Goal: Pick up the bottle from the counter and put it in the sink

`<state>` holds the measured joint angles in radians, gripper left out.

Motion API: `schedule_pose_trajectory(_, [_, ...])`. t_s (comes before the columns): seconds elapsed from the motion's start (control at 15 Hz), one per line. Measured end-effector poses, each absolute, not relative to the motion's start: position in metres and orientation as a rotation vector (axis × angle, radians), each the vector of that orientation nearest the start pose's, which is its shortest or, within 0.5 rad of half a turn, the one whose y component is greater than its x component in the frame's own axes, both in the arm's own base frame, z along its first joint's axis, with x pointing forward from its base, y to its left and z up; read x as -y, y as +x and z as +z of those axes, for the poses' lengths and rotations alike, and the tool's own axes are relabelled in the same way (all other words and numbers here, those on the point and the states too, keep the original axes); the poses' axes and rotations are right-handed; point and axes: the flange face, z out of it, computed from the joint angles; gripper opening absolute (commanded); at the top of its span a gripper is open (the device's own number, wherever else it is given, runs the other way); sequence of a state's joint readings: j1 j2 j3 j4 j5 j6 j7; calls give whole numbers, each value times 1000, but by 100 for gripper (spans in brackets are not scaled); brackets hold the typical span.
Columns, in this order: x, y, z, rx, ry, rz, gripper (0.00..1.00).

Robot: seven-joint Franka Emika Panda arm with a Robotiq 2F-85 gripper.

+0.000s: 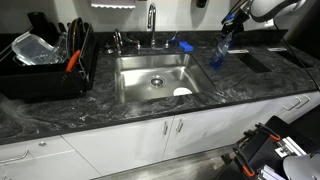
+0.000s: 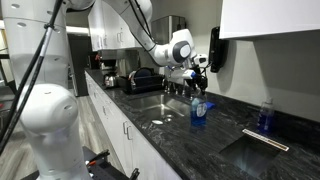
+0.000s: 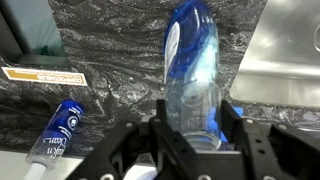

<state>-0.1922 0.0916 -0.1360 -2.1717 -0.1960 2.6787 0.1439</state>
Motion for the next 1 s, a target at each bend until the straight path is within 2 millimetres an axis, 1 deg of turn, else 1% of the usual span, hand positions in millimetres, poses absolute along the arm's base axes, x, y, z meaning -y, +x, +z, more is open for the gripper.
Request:
schedule_pose_trajectory(0.8, [181, 554, 396, -504, -3207, -658, 28])
schedule_pose_trajectory(0.87, [181, 554, 396, -504, -3207, -658, 53])
schedule_pose_trajectory(0.93, [179, 554, 398, -546, -3189, -653, 53])
schedule_pose_trajectory(1.0, [168, 557, 405, -547, -3148, -665, 53])
